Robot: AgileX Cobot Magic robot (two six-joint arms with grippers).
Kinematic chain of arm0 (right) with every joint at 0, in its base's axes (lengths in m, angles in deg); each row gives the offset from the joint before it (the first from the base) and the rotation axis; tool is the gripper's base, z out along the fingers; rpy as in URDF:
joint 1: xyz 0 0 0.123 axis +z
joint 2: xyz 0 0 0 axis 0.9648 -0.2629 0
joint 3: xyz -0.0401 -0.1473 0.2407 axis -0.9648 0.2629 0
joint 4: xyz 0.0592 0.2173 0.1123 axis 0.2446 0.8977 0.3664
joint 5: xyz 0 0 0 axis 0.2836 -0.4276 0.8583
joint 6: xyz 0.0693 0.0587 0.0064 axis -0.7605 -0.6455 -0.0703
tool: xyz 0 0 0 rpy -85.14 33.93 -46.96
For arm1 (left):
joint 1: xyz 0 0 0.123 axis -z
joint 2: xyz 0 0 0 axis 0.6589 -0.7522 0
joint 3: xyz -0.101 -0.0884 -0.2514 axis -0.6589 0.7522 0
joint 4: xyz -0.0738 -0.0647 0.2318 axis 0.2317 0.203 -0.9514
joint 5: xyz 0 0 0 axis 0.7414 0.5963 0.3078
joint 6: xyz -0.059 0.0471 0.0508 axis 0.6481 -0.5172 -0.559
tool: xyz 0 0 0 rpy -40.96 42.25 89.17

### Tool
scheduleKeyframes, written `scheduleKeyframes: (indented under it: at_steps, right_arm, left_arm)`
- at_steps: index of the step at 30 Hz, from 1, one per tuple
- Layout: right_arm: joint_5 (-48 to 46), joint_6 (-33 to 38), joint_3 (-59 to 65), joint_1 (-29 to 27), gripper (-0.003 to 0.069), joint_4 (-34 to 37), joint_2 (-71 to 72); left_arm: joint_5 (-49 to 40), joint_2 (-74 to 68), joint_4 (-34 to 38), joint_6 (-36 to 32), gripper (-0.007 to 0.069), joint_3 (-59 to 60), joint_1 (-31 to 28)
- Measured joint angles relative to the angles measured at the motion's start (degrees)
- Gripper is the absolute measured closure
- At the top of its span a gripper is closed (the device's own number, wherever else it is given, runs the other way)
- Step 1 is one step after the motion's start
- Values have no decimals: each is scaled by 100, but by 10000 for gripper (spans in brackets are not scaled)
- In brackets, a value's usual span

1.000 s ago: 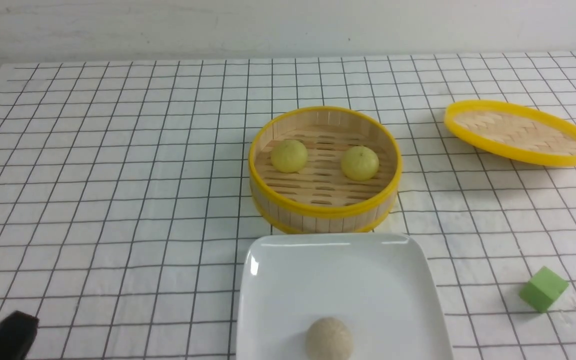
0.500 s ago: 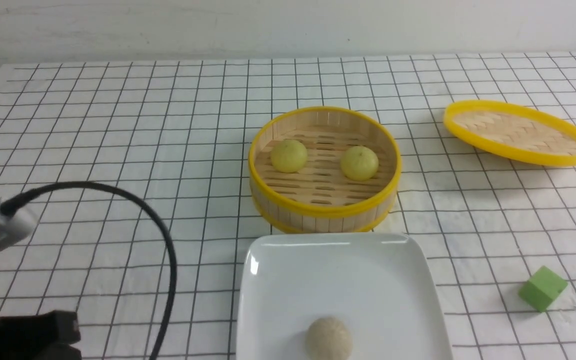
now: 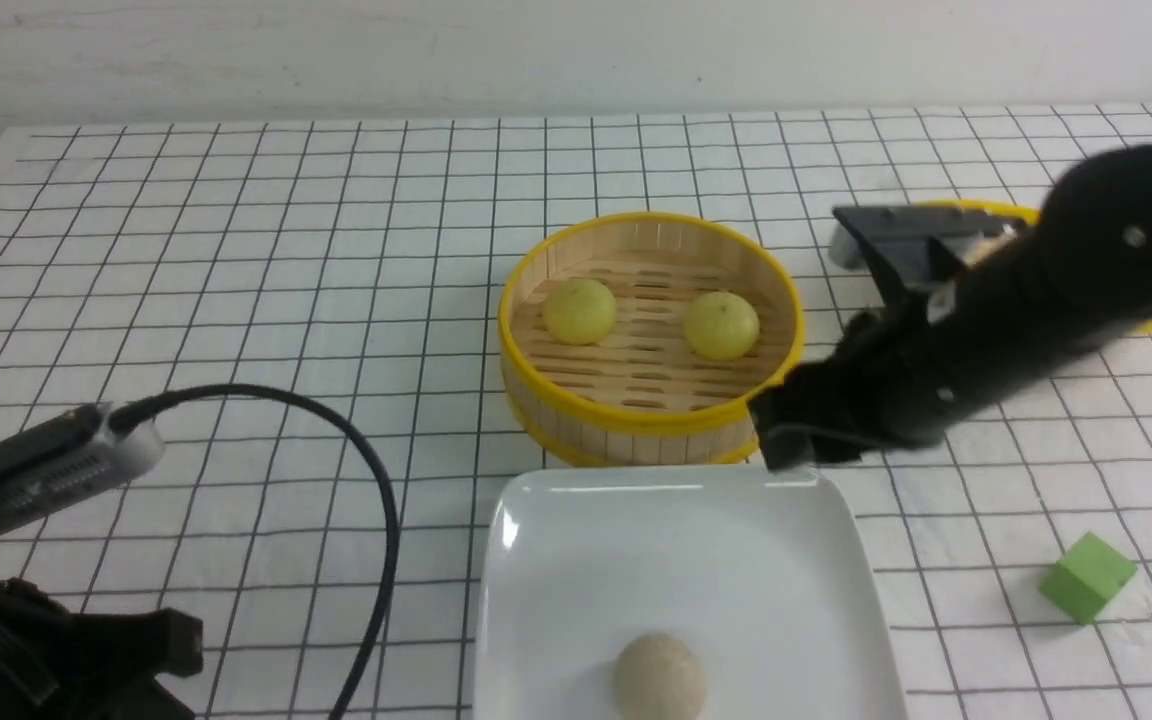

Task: Put the steamed buns into the plate on the white-black tablecloth.
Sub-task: 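Reach toward a bun in the bamboo steamer with the right gripper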

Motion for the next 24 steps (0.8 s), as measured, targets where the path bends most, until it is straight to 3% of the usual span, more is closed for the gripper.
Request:
scheduleKeyframes:
  at_steps: [2, 5, 8, 17, 18, 22, 24]
  right_arm:
    - [-7, -124, -303, 0, 332, -243, -204]
    - [-24, -269, -1315, 0, 313, -770, -879]
    - [26, -274, -1924, 0, 307, -1118, -1425]
    - [411, -293, -2545, -5, 347, -1802, -2574]
    - [445, -293, -2545, -5, 375, -1804, -2644]
    - [449, -293, -2573, -5, 605, -1820, -2568]
    - [186, -293, -2552, 2, 648, -1772, -2279]
  left_arm:
    - [-60, 0, -3, 0, 435, 0, 0]
    - [-136, 0, -4, -98, 322, 0, 0]
    - [-114, 0, -4, -98, 259, -4, 0]
    - [-32, 0, -4, -105, 224, -4, 0]
    - [-32, 0, -4, -105, 224, -4, 0]
    - [-5, 0, -14, -105, 223, -4, 0]
    - [-1, 0, -27, -105, 223, -4, 0]
